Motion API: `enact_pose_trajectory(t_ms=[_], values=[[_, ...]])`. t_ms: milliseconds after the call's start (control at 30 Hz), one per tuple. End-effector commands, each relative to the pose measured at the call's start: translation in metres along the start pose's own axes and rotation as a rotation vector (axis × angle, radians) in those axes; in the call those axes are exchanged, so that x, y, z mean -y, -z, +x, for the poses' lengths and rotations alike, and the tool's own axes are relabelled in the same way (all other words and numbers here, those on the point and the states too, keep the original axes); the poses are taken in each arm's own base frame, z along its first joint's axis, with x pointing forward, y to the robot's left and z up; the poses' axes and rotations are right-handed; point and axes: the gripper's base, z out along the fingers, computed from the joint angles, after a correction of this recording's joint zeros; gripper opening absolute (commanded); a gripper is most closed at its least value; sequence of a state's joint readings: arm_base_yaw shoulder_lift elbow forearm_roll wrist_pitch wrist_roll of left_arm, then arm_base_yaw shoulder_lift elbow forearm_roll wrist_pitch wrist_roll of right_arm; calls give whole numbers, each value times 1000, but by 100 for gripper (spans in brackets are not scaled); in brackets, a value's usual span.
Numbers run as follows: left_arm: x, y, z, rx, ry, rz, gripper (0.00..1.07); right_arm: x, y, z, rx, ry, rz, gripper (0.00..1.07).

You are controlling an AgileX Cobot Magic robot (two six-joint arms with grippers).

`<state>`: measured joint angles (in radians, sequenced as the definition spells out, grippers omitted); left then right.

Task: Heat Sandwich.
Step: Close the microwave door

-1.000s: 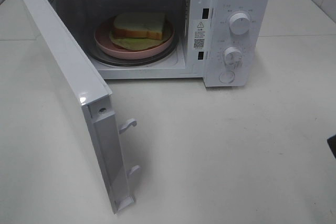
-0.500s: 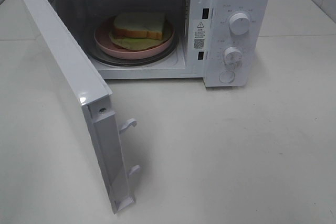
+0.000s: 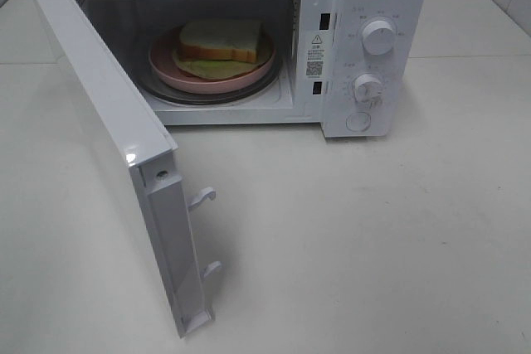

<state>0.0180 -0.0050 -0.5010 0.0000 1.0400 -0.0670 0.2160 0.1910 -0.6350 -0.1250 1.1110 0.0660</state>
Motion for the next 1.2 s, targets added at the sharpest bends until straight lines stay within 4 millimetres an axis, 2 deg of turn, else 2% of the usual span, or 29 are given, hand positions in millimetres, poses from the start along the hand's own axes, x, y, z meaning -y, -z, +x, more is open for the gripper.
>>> enact_pose_trajectory(t_ms=[33, 100, 200, 400, 1200], values=[[0, 3, 2, 27, 0, 1, 98, 0, -3, 10, 51, -1, 23, 76], [0, 3, 2, 27, 0, 1, 98, -2, -10, 23, 60, -7, 17, 76], [0, 3, 2, 27, 0, 1, 98, -2, -15, 28, 71, -13, 19, 76], [0, 3, 2, 27, 0, 1, 98, -1, -4, 37, 161, -26, 25, 76], [0, 2, 2, 24, 0, 1, 98, -1, -4, 37, 160, -26, 25, 76]])
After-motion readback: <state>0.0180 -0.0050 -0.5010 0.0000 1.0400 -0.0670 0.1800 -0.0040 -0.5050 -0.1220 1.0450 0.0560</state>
